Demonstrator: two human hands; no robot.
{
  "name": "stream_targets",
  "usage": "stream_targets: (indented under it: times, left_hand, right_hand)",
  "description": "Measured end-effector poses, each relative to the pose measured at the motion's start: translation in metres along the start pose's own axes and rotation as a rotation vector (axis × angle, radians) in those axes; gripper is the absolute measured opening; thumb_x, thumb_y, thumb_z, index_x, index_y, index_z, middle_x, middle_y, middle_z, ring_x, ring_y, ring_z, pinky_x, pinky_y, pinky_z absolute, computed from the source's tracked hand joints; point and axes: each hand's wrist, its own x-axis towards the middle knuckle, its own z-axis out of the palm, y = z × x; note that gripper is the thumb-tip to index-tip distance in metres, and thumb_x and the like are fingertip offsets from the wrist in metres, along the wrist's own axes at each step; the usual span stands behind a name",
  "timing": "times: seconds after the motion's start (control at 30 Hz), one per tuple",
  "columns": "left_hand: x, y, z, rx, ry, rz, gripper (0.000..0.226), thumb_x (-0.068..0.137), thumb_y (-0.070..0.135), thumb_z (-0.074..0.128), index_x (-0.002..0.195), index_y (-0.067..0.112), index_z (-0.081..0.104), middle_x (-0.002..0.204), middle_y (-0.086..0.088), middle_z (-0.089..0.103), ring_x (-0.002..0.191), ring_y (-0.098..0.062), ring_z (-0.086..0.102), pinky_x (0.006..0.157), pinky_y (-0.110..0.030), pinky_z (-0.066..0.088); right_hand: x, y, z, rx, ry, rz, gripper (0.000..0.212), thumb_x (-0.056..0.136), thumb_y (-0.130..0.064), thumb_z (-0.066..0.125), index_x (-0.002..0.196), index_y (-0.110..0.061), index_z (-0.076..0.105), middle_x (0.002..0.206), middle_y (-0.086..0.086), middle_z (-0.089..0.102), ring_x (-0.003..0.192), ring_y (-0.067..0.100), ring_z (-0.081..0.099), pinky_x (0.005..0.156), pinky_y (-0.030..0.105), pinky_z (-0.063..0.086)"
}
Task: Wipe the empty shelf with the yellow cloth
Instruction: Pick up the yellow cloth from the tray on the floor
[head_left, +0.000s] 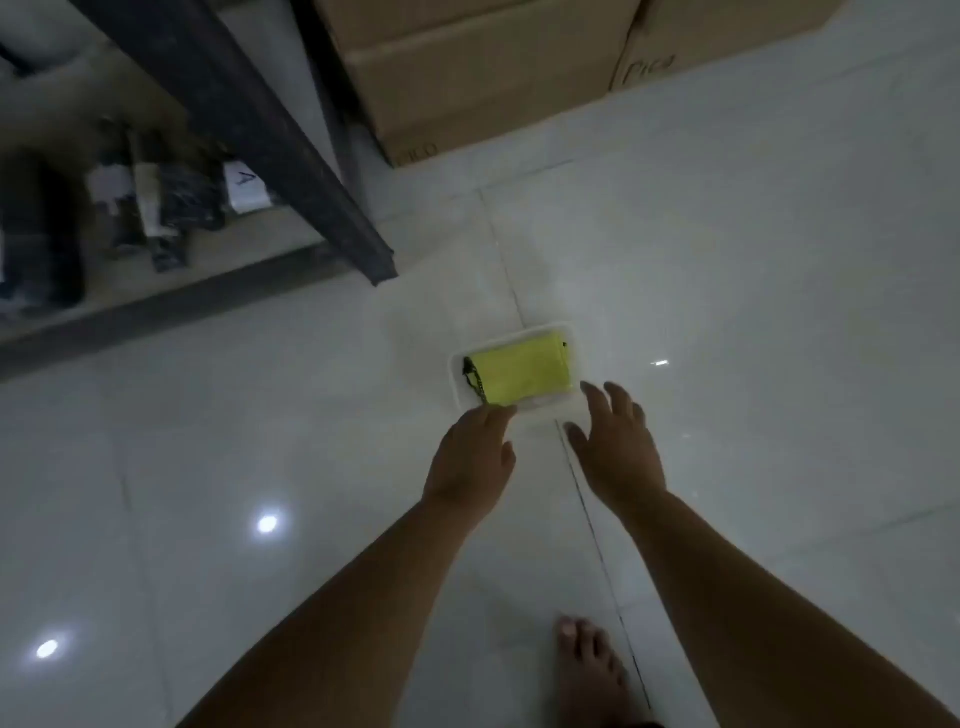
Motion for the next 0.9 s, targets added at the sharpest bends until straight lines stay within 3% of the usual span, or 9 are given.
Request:
stream_targets:
  times: [0.13,0.33,0.43,0.57,0.7,0.8,0.9]
  left_hand:
    - [0.053,-0.017,0.013,0.151,0.074,0.08,0.052,0.094,0.018,0.045,0.144,0.017,0.029,0.149,-0.007,0.032,0.137,-0.023,0.029,0.111,-0.035,0.026]
    - [0.1,-0.026,0.027,0.416,0.086,0.14,0.067,0.088,0.02,0.057,0.146,0.015,0.022,0.148,-0.011,0.032,0.135,-0.028,0.029,0.108,-0.04,0.029]
    - [0.103,-0.029,0.031,0.47,0.095,0.162,0.064,0.091,0.011,0.05,0.147,0.017,0.02,0.147,-0.01,0.033,0.134,-0.028,0.03,0.105,-0.04,0.032]
    - [0.108,-0.031,0.024,0.354,0.1,0.183,0.055,0.092,0.005,0.042,0.143,0.019,0.031,0.139,-0.009,0.043,0.129,-0.028,0.036,0.101,-0.04,0.038]
    - [0.111,-0.025,0.005,0.205,0.052,0.177,0.049,0.087,0.007,0.05,0.136,0.015,0.045,0.133,-0.012,0.051,0.124,-0.028,0.042,0.101,-0.035,0.033]
    - [0.093,-0.015,-0.013,0.07,0.044,0.182,0.049,0.081,0.01,0.059,0.129,0.013,0.051,0.124,-0.012,0.058,0.116,-0.029,0.049,0.095,-0.036,0.039]
    - [0.064,-0.001,-0.041,-0.037,0.048,0.161,0.043,0.075,0.014,0.064,0.117,0.014,0.056,0.108,-0.01,0.064,0.1,-0.027,0.056,0.082,-0.035,0.046]
  right_hand:
    - [0.035,0.018,0.016,-0.005,0.016,-0.085,0.071,0.091,-0.033,0.054,0.148,-0.022,0.013,0.157,0.007,0.015,0.14,0.029,0.025,0.106,0.044,0.036]
    - [0.05,0.026,0.038,0.116,0.033,-0.122,0.079,0.092,-0.027,0.054,0.149,-0.026,0.0,0.147,0.005,0.032,0.121,0.028,0.048,0.096,0.041,0.044]
    - [0.052,0.027,0.041,0.139,0.031,-0.125,0.08,0.091,-0.025,0.055,0.149,-0.025,0.0,0.14,0.006,0.037,0.114,0.027,0.052,0.09,0.037,0.045]
    - [0.054,0.025,0.04,0.108,0.031,-0.119,0.081,0.091,-0.024,0.056,0.149,-0.023,0.0,0.134,0.009,0.039,0.108,0.03,0.054,0.087,0.038,0.046]
    - [0.053,0.021,0.035,0.006,0.024,-0.111,0.08,0.091,-0.031,0.055,0.149,-0.021,0.0,0.13,0.011,0.042,0.103,0.031,0.055,0.083,0.04,0.047]
    - [0.047,0.017,0.024,-0.067,0.016,-0.084,0.08,0.091,-0.039,0.052,0.149,-0.021,0.001,0.133,0.012,0.043,0.11,0.031,0.052,0.088,0.042,0.046]
    - [0.03,0.005,-0.001,0.048,0.065,0.006,0.08,0.09,-0.042,0.053,0.149,-0.021,0.003,0.14,0.013,0.04,0.122,0.032,0.046,0.097,0.044,0.04]
